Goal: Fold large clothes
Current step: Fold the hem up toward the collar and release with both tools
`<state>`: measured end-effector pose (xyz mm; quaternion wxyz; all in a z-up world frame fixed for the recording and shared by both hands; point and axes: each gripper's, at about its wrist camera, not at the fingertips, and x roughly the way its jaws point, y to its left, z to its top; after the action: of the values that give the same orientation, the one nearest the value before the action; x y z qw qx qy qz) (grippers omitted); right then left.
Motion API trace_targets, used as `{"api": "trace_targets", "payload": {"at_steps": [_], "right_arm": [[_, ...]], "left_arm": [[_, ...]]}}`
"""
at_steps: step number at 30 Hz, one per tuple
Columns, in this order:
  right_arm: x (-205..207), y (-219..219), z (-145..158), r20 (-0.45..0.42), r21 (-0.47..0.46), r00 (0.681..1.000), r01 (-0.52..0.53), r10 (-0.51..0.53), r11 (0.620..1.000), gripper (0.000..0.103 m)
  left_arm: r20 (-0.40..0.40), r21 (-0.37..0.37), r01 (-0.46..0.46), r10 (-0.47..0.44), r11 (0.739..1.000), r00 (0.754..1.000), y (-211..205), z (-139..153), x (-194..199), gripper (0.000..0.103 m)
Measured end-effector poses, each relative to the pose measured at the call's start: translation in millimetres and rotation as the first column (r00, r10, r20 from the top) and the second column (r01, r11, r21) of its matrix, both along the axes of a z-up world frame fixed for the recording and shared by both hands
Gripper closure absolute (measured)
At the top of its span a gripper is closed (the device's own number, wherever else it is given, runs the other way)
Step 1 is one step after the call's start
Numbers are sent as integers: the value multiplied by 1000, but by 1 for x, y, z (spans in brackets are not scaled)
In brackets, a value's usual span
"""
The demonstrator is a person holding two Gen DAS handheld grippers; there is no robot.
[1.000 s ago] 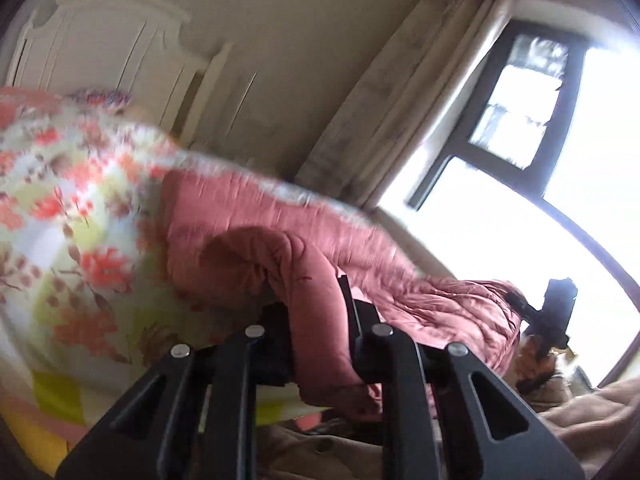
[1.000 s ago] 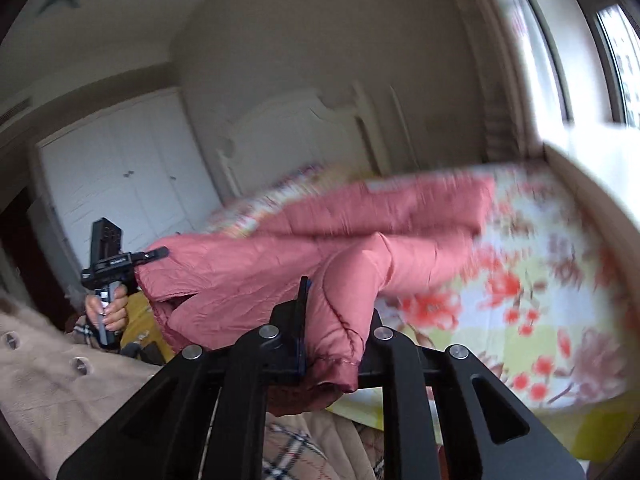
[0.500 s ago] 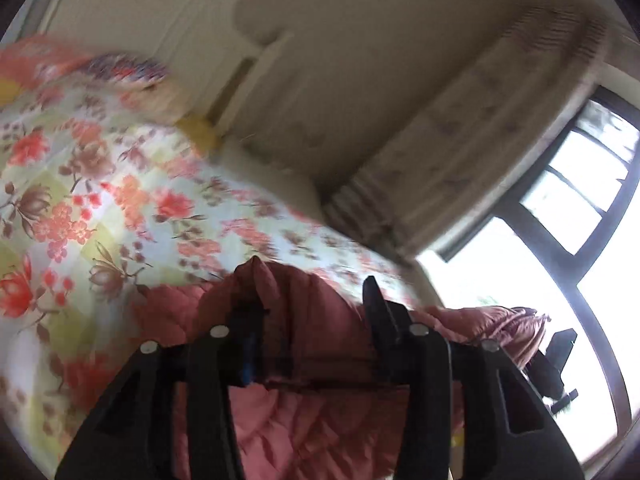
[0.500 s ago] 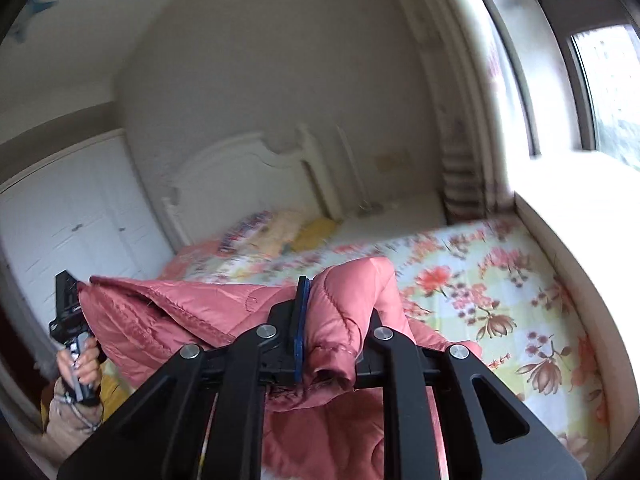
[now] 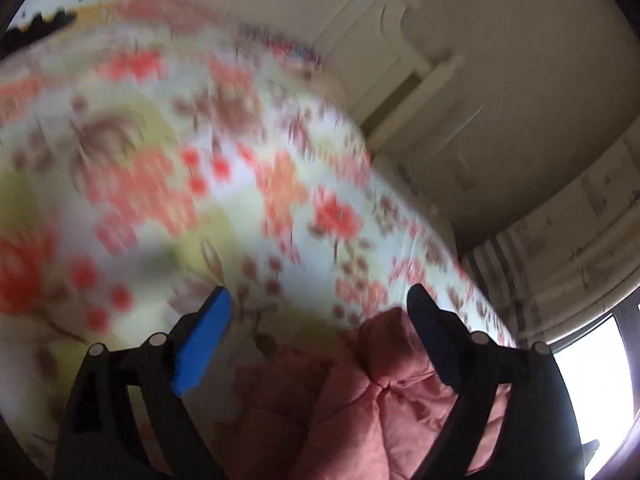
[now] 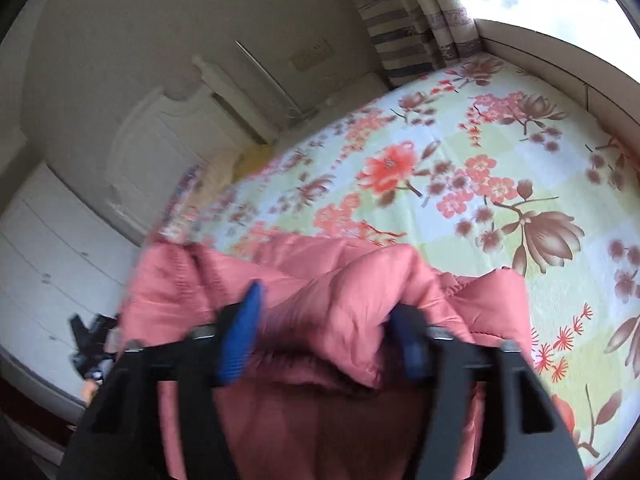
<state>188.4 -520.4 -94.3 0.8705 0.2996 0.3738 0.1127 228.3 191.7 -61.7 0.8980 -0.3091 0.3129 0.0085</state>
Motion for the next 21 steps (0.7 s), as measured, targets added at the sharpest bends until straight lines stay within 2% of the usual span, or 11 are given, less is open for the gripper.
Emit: {"api": "trace_targets", "payload": {"at_steps": [4, 6, 8, 11, 13, 15, 16, 18, 19, 20, 21], "right_arm": [[-40, -15, 65, 219, 39, 973, 71, -78, 997, 7], [-53, -12, 90, 285, 13, 954, 89, -89, 996, 7], [-61, 4, 114, 334, -63, 941, 70, -45, 996, 7], [-60, 50, 137, 357, -284, 933, 66, 42, 957, 7], [-52, 79, 133, 310, -448, 947, 70, 81, 891, 7], [-42, 90, 114, 233, -527, 968, 49, 89, 849, 8], [-37, 92, 98, 187, -542, 979, 31, 84, 840, 8], [-33, 87, 60, 94, -559, 993, -4, 69, 829, 8], [-29, 86, 32, 23, -599, 998, -29, 54, 800, 8], [-28, 84, 5, -35, -645, 999, -52, 39, 762, 6], [-31, 79, -19, -51, -652, 997, -74, 53, 754, 5]], "left_arm": [[190, 158, -47, 17, 986, 982, -17, 61, -38, 4], [263, 251, -27, -41, 968, 964, -44, 90, -48, 2], [272, 351, 18, -120, 936, 955, -77, 106, -49, 2], [213, 537, 93, -241, 839, 947, -135, 111, -46, 2], [167, 648, 100, -269, 755, 949, -163, 100, -41, 2], [68, 753, 139, -286, 643, 956, -186, 67, -32, 2], [30, 774, 157, -283, 614, 959, -188, 53, -29, 2], [-111, 839, 195, -192, 508, 975, -184, -2, -10, 2], [-159, 836, 223, -167, 501, 973, -179, -24, -3, 2], [-198, 786, 268, -184, 557, 963, -168, -35, -1, 2], [-205, 716, 276, -186, 641, 961, -151, -34, -1, 2]]}}
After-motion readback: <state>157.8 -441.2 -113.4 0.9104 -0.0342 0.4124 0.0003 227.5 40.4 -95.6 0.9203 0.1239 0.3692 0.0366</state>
